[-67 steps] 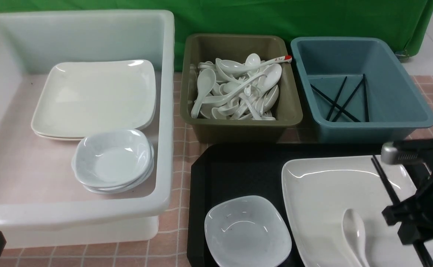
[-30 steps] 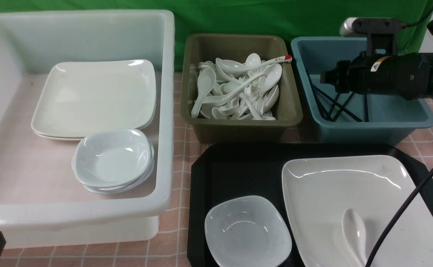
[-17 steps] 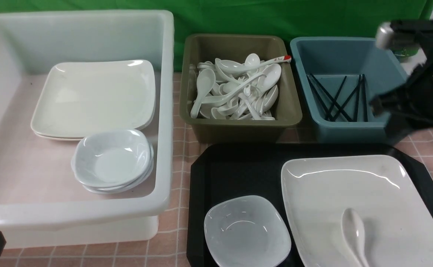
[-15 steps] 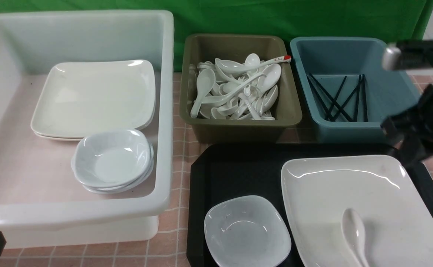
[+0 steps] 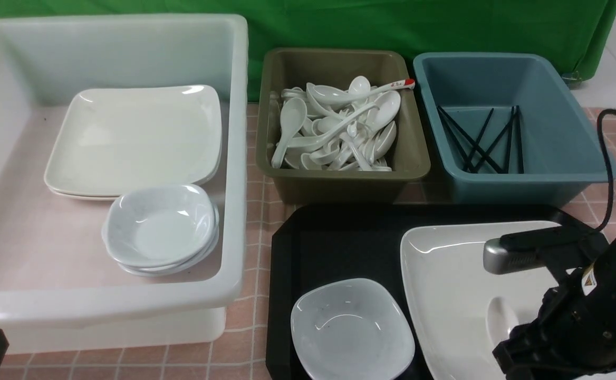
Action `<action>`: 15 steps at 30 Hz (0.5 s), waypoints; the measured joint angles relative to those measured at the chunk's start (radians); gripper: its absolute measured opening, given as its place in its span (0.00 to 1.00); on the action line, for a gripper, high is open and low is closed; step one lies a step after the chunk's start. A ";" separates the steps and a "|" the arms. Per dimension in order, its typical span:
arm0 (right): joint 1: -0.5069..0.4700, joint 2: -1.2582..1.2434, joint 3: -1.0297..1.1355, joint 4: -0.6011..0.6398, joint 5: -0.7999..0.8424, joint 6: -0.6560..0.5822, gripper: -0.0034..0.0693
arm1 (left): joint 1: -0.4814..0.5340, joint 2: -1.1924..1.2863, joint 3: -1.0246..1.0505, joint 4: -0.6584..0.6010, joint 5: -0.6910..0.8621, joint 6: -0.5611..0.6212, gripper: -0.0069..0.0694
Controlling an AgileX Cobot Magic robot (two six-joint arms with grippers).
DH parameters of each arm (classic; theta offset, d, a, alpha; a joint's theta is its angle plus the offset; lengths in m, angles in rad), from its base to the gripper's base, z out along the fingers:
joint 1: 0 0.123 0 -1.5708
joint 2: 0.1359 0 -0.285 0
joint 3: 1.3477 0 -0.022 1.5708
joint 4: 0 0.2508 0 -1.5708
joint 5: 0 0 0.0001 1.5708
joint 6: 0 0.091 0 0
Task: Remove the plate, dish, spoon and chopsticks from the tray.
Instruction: Use the right arm to grab a soup spoon from the plate
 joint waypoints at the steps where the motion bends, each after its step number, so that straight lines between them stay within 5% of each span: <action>1: 0.001 0.003 0.000 0.000 -0.003 0.000 0.67 | 0.000 0.000 0.000 0.000 0.000 0.000 0.12; 7: 0.000 0.101 0.001 -0.006 -0.082 0.000 0.68 | 0.000 0.000 0.000 0.000 0.000 0.000 0.12; 15: 0.000 0.187 0.000 -0.021 -0.116 0.001 0.53 | 0.000 0.000 0.000 0.005 0.000 0.000 0.12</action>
